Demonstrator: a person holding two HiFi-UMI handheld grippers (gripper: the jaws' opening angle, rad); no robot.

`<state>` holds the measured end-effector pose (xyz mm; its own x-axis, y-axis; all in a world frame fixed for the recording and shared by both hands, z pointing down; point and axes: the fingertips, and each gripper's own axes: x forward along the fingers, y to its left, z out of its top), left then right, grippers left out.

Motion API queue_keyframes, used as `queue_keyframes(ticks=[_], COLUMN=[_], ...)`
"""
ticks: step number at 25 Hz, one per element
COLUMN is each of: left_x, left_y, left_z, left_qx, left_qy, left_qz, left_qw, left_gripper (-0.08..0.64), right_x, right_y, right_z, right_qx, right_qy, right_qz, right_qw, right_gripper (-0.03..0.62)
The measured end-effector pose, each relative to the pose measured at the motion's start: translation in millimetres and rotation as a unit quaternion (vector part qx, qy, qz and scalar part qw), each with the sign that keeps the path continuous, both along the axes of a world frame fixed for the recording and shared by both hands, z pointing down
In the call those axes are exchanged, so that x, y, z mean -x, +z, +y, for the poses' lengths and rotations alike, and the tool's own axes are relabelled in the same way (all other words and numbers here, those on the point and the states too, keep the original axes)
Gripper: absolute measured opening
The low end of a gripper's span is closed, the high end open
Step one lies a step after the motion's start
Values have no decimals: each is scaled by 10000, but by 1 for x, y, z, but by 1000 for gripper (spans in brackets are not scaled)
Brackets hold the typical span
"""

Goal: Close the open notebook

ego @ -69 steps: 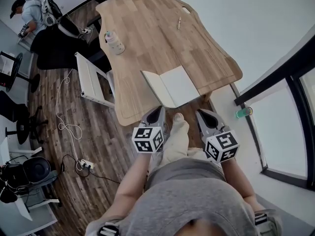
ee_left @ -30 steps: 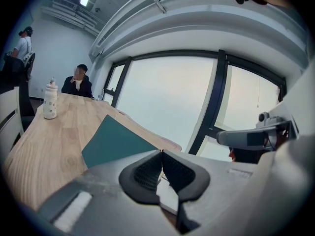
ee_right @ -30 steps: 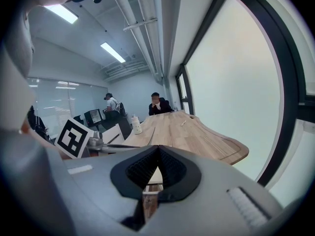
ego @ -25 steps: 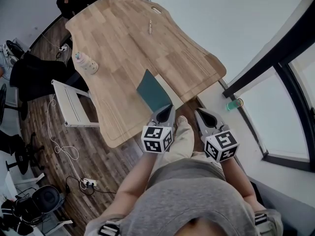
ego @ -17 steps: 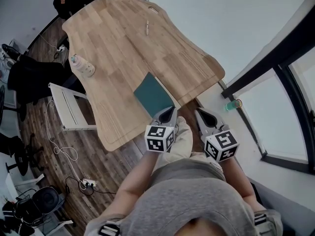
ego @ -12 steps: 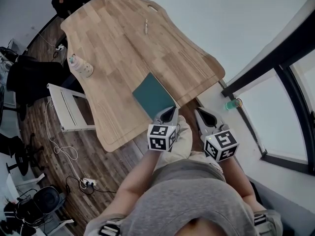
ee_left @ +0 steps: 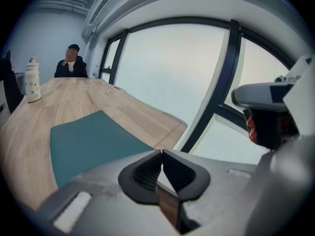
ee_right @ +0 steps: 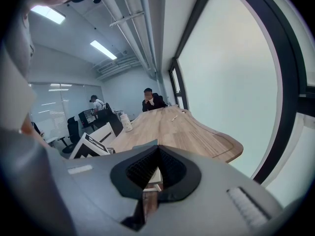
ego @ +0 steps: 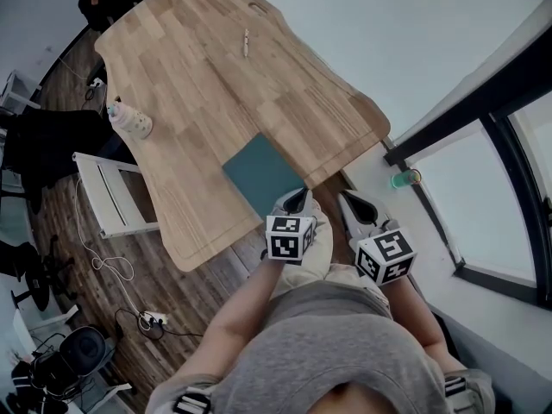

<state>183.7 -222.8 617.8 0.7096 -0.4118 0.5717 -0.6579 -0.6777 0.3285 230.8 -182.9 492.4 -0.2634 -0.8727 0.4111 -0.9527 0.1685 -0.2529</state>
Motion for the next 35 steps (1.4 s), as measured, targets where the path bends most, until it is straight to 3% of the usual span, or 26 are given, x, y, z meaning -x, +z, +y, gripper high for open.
queue_keyframes(ticks=[10, 19, 25, 35], left_x=[-10, -11, -11, 4], left_y=[29, 31, 26, -8], left_z=[1, 3, 5, 10], left_qx=[403, 361, 434, 131], left_qy=[-6, 16, 33, 16], left_qz=[-165, -256, -87, 151], left_qw=[9991, 9990, 9990, 9998], left_gripper=[18, 25, 55, 57], right_x=[-8, -5, -4, -1], right_y=[7, 9, 3, -12], right_z=[-13, -15, -13, 1], right_qx=[75, 84, 27, -189], right_qy=[-84, -185, -171, 26], right_qz=[-20, -28, 26, 87], right_qw=[9999, 9998, 9998, 9998], right_gripper=[2, 2, 2, 2])
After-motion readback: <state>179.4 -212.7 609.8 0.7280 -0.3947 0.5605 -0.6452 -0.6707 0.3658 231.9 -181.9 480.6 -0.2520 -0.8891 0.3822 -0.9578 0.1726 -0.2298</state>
